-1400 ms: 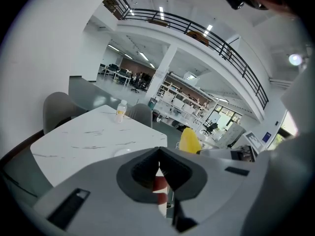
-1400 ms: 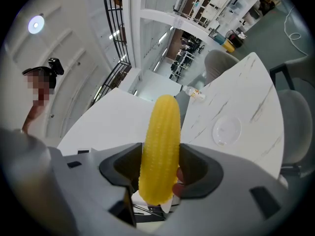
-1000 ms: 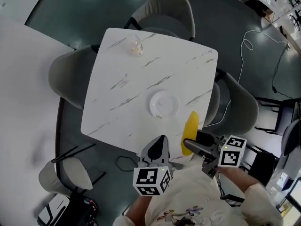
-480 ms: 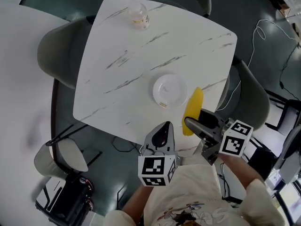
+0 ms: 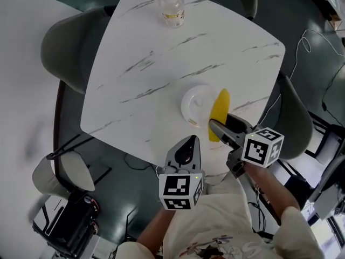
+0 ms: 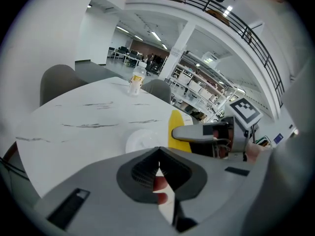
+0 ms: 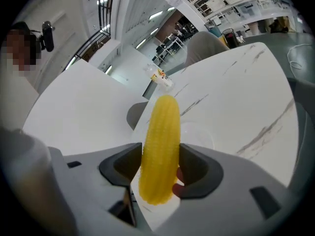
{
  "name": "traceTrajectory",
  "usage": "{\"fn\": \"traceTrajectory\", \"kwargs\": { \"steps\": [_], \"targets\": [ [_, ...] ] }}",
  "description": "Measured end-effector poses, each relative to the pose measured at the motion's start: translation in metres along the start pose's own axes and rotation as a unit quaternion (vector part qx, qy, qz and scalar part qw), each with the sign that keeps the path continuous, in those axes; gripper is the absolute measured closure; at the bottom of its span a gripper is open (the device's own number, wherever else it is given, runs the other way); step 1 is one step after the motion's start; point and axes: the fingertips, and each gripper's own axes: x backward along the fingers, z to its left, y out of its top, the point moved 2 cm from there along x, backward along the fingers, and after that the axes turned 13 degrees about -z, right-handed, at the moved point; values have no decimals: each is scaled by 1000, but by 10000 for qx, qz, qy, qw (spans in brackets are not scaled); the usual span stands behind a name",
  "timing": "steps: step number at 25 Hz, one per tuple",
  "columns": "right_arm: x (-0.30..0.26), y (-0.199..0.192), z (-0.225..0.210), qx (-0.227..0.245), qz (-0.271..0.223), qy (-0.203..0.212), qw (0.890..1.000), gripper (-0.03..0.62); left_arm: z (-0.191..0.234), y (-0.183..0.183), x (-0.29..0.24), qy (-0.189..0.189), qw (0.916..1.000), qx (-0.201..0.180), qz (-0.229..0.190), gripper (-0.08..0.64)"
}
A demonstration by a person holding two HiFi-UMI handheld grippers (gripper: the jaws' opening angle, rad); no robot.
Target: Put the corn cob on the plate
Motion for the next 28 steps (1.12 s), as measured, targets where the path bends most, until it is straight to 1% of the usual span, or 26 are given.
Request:
{"fn": "traceTrajectory", "kwargs": {
  "steps": [5, 10, 14, 18, 24, 28],
  "targets": [
    [-27, -4, -10, 105, 236, -295, 9992, 354, 10, 5, -9, 73, 9999, 25, -63, 549],
    [-46, -9, -15, 323, 438, -553, 9970, 354, 13, 4, -9, 58, 10000, 8, -59, 549],
    [-55, -20, -22, 545, 732, -836, 9923, 354, 13, -1, -6, 54, 10000, 45, -9, 549],
    [-60, -27, -38, 729, 848, -1220, 9862, 354, 13, -1, -4, 42, 10000, 64, -13, 549],
    [-65, -30, -46, 537, 874, -1398, 9849, 354, 14, -2, -2, 72, 9999, 105, -14, 549],
    [-68, -33, -43, 492, 1024, -1438, 9831, 354, 11, -1, 0, 62, 9999, 110, -24, 549]
  ]
}}
